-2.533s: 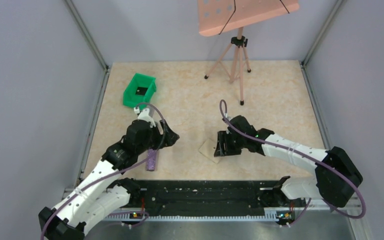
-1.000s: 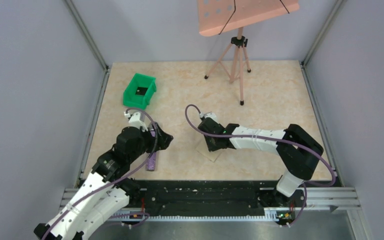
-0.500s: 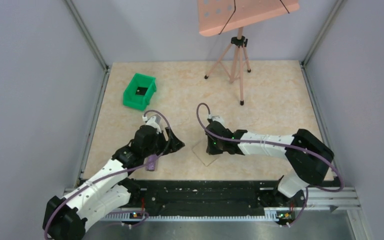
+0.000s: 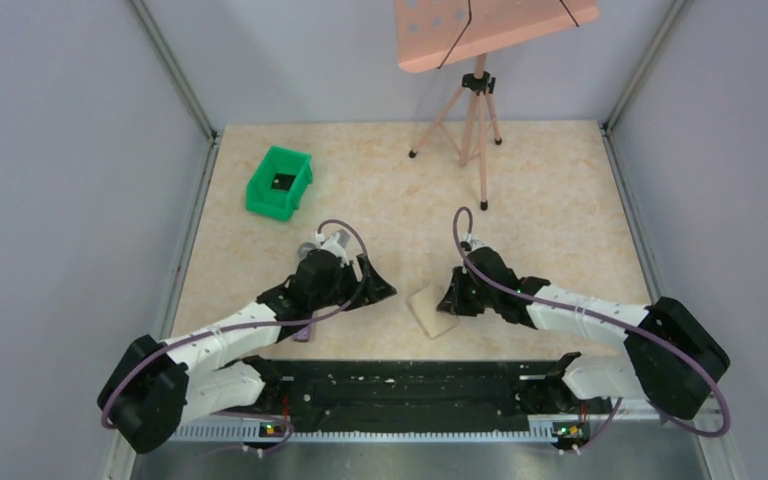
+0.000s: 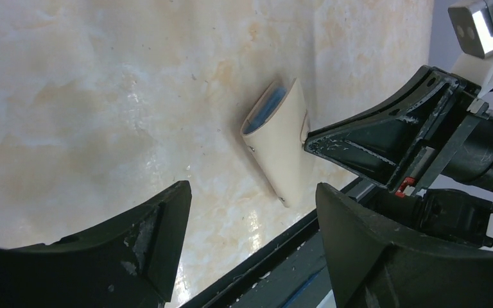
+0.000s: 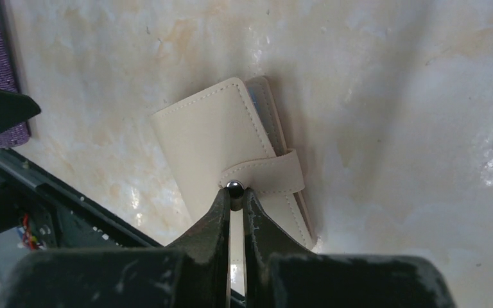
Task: Take the credit cards out of the card holder
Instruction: Open the card holder at the center of the board.
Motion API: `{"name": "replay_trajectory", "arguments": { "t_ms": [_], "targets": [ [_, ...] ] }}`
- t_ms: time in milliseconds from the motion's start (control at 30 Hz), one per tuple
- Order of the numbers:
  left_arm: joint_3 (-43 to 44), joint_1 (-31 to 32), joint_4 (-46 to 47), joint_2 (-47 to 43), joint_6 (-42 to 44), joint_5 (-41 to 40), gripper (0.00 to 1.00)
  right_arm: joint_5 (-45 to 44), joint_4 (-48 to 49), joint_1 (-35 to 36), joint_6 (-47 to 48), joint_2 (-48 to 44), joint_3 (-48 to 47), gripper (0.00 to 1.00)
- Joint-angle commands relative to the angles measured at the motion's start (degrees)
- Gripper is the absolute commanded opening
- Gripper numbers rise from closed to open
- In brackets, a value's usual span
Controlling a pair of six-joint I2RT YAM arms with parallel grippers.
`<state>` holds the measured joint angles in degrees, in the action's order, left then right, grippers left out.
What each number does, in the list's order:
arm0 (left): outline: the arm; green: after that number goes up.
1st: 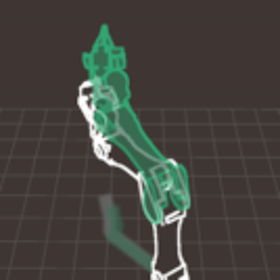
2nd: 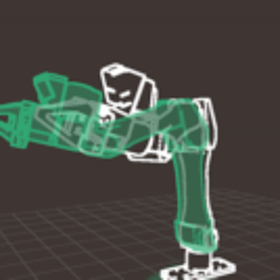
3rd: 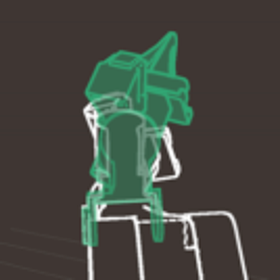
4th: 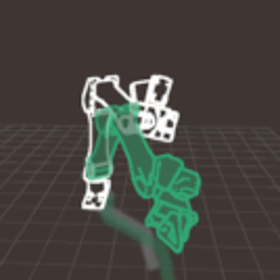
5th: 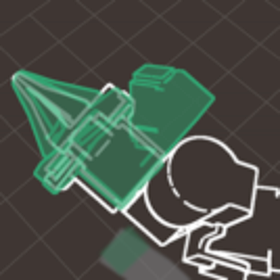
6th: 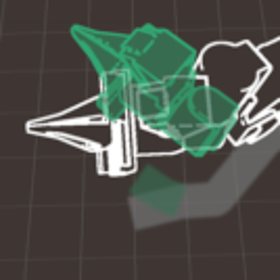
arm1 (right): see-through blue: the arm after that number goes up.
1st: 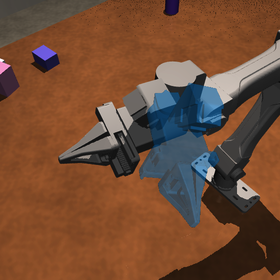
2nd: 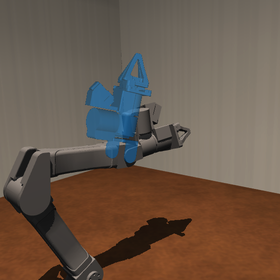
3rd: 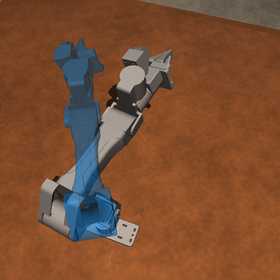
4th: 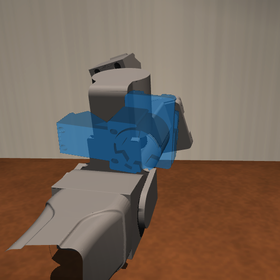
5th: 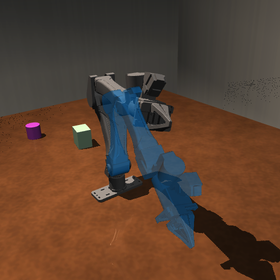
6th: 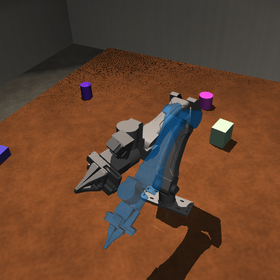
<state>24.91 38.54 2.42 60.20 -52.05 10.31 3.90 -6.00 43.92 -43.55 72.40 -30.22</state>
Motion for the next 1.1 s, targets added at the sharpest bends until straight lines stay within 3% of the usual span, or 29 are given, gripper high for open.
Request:
{"name": "replay_trajectory", "arguments": {
  "t_ms": [0,333,767,900,1067],
  "targets": [
    [-0.12,3.10,9.62,4.13,-1.37,0.70,0.77,7.42,7.43,-2.94,-3.11,-3.86,2.63,0.00],
    [2.77,7.17,11.55,11.33,-0.73,-0.95,0.77,15.37,12.11,-6.42,-5.58,-5.72,4.22,0.00],
    [3.83,9.98,19.56,15.80,-2.97,1.85,0.73,19.14,15.12,-6.64,-8.04,-8.31,5.78,0.00],
    [4.48,10.70,20.23,16.95,-3.66,2.08,0.61,19.63,15.05,-6.67,-8.00,-8.77,6.93,0.00],
    [4.32,10.81,21.63,17.74,-5.27,2.79,0.25,18.59,12.04,-6.63,-5.04,-9.11,6.89,0.01]
  ]
}}
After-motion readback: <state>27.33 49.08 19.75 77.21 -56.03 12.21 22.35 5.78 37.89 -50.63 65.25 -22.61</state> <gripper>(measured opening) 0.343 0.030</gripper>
